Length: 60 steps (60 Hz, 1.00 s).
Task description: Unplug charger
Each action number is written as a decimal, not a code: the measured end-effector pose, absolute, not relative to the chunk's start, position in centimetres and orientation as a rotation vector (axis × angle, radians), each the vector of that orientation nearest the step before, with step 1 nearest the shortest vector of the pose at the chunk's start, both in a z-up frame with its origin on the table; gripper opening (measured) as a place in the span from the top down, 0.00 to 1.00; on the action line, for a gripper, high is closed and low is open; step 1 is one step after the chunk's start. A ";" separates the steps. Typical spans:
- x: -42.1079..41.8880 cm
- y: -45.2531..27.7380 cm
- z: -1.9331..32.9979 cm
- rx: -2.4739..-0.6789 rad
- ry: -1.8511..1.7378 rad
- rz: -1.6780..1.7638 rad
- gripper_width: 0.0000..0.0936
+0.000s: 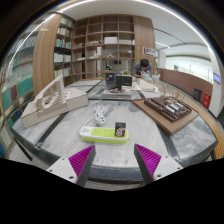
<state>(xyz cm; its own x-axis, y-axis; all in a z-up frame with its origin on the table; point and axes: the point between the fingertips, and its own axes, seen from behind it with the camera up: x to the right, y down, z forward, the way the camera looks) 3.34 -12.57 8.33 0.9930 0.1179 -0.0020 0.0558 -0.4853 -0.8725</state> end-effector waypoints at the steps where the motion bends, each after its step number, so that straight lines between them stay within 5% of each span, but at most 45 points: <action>1: 3.8 -11.6 7.9 -2.078 -0.114 0.081 0.14; 17: 3.7 -0.3 4.3 -2.032 -0.129 0.089 0.20; 21: 3.4 1.2 3.2 -2.046 -0.141 0.081 0.28; 25: 3.4 2.3 2.7 -2.034 -0.147 0.062 0.55; 26: 4.1 2.5 2.3 -2.028 -0.135 0.038 0.70; 41: 4.1 2.5 2.8 -2.013 -0.072 0.041 0.88; 51: 5.7 0.4 19.1 -1.716 -0.028 0.041 0.88; 55: 6.8 -0.1 20.7 -1.709 -0.003 0.065 0.88; 60: 9.4 -0.5 18.4 -1.780 -0.010 -0.010 0.88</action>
